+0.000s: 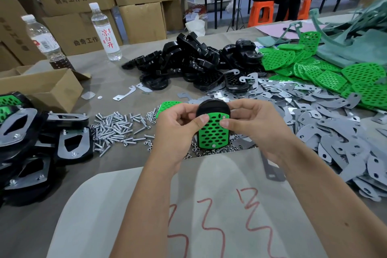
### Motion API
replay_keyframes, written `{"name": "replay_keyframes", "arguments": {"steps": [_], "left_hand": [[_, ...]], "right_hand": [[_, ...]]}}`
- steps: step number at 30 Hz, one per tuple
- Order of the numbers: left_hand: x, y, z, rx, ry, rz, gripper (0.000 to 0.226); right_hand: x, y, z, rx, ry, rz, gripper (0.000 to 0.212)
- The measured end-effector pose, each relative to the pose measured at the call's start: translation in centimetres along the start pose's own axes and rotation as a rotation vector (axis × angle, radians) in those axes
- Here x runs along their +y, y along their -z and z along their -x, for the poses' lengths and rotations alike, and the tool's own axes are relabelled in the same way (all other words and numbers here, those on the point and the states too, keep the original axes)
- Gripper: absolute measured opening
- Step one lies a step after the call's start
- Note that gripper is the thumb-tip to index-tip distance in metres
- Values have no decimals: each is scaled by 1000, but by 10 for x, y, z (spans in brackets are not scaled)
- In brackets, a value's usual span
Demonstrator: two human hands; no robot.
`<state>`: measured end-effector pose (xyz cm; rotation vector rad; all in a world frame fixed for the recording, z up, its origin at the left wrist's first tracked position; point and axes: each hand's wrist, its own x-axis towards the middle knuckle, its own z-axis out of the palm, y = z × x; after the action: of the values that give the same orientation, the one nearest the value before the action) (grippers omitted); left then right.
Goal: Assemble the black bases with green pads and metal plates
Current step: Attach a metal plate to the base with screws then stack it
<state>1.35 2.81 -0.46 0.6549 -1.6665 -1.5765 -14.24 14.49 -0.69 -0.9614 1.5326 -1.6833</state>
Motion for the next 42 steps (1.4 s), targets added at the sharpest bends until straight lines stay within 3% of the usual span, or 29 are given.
{"name": "replay_keyframes", "arguments": {"steps": [5,12,19,26,30,36,42], "left_hand": [[2,9,-1,-89,-20,-18,29],[1,4,0,-50,-85,-142,34],[0,-2,1,-29,-99,-232,20],[4,-7,4,-46,-92,-217,20],[8,-8,5,-47,-93,-189,14],[4,-4,4,-17,-71,-120,18],[-1,-2,3,14,-56,-86,16]], "right_hand": [[-1,-1,1,1,-44,-13,41],[-2,-3,0,-61,5,-66,23],[-4,-6,2,13,59,-10,27],[-5,-8,3,-7,-94,-192,34],[-7,-7,3,-16,-81,-246,29],[-8,-5,3,-27,-56,-214,40],[-6,-7,3,41,-28,-109,20]]}}
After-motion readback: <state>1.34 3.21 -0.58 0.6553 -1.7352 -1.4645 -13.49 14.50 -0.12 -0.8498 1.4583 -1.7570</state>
